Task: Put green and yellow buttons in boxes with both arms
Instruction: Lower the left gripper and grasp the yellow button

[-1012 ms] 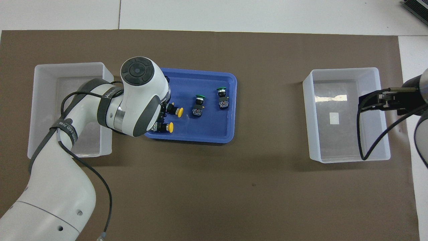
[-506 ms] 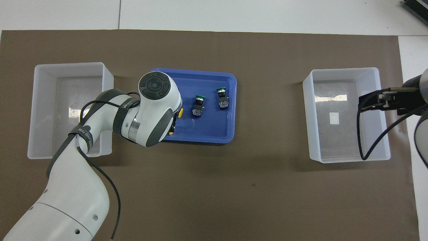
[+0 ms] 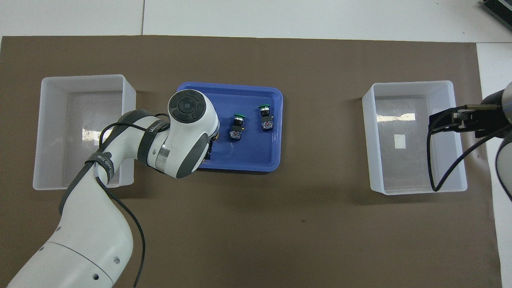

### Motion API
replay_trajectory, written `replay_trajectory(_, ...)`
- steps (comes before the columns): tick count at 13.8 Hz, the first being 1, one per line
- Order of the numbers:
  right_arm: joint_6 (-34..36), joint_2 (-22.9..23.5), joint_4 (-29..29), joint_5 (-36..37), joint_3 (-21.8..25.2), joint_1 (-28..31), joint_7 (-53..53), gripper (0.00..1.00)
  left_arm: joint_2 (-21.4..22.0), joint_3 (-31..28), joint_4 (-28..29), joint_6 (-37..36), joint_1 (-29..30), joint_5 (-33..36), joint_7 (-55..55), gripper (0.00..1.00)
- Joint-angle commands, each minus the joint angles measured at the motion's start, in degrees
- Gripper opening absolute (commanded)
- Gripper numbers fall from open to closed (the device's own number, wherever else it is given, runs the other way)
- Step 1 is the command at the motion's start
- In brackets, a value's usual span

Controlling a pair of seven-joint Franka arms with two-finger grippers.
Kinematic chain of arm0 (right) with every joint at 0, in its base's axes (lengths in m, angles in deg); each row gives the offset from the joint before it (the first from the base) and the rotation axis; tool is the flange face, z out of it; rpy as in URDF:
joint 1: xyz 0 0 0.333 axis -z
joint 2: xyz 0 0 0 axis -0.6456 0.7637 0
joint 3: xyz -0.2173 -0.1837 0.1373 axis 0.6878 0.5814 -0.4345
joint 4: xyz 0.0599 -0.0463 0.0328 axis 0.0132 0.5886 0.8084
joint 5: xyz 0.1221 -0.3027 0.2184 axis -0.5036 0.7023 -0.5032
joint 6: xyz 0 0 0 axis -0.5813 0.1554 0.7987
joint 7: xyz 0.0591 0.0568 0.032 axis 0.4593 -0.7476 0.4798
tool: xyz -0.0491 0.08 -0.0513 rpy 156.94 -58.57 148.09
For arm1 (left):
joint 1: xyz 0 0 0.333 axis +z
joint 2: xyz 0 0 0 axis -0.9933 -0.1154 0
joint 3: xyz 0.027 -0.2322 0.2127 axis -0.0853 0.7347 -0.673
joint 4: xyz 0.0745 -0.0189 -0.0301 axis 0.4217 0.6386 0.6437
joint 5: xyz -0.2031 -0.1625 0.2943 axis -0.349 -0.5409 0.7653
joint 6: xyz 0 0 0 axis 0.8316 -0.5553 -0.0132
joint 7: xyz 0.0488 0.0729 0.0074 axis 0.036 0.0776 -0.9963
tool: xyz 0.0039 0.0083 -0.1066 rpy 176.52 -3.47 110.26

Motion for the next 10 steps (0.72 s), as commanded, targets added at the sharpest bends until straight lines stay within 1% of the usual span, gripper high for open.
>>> replay_trajectory(1,0.2,-0.8,0.6,-1.4,-0.3,0.7,1.7,1.0,1.6,-0.4,2.6,2.3,0.0,1.3,-1.1,0.92)
replay_trajectory(2,0.2,-0.8,0.6,-1.3,-0.3,0.7,1.7,1.0,1.6,-0.4,2.6,2.4,0.0,1.3,-1.1,0.88)
replay_trajectory(5,0.2,-0.9,0.6,-1.3,-0.3,0.7,1.7,1.0,1.6,-0.5,2.6,2.3,0.0,1.4,-0.8,0.67)
replay_trajectory(6,0.2,-0.8,0.6,-1.4,-0.3,0.7,1.7,1.0,1.6,-0.5,2.5,2.4,0.1,1.4,-0.6,0.57)
replay_trajectory(7,0.2,-0.8,0.6,-1.4,-0.3,0.7,1.7,1.0,1.6,-0.5,2.5,2.4,0.4,1.5,-0.4,0.44)
replay_trajectory(8,0.2,-0.9,0.6,-1.3,-0.3,0.7,1.7,1.0,1.5,-0.5,2.1,2.3,0.6,2.3,-0.2,0.34)
replay_trajectory(10,0.2,-0.9,0.6,-1.4,-0.3,0.7,1.7,1.0,1.4,-0.5,1.4,2.1,0.7,3.2,0.0,0.24)
